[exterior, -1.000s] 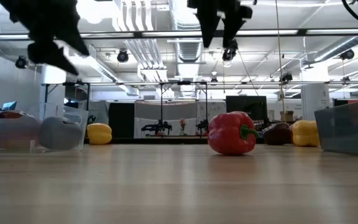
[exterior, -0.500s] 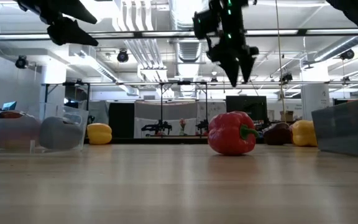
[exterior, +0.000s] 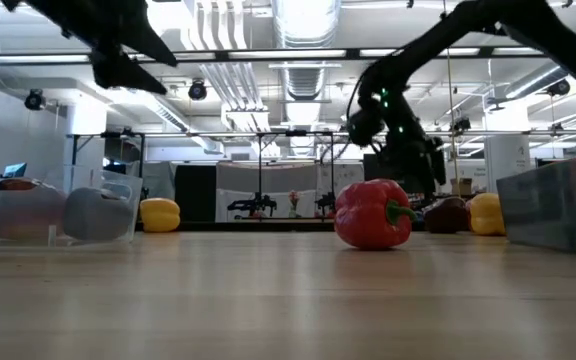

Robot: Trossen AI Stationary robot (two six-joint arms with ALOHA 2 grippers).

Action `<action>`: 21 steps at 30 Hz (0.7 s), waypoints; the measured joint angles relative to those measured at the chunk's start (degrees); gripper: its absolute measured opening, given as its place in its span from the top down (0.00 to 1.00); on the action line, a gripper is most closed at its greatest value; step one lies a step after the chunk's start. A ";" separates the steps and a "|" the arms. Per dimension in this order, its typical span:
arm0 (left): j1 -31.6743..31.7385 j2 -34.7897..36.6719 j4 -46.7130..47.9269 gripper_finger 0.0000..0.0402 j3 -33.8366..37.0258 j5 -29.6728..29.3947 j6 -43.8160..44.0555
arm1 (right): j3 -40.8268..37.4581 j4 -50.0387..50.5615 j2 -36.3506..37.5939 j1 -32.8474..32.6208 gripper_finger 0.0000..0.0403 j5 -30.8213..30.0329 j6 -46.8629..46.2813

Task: Sort produce into baskets
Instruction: Put the top right red apple in the transparent bin

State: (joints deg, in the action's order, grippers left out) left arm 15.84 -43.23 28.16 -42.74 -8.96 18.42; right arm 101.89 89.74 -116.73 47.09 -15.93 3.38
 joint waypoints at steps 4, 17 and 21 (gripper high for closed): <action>3.07 -5.49 -2.07 0.14 0.13 5.23 -0.53 | -0.99 -0.02 -3.60 1.28 0.01 -0.01 3.92; 0.36 -9.96 7.10 0.18 -4.69 8.19 1.86 | -1.09 -0.34 -11.03 1.31 0.03 -0.61 1.40; -2.80 -6.37 13.09 0.23 -6.20 6.43 3.12 | -1.09 -0.35 -9.90 -0.15 0.15 -0.56 -1.30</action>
State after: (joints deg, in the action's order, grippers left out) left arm 13.03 -49.60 41.24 -48.94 -2.53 21.54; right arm 100.79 89.38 -126.63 46.94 -16.49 2.08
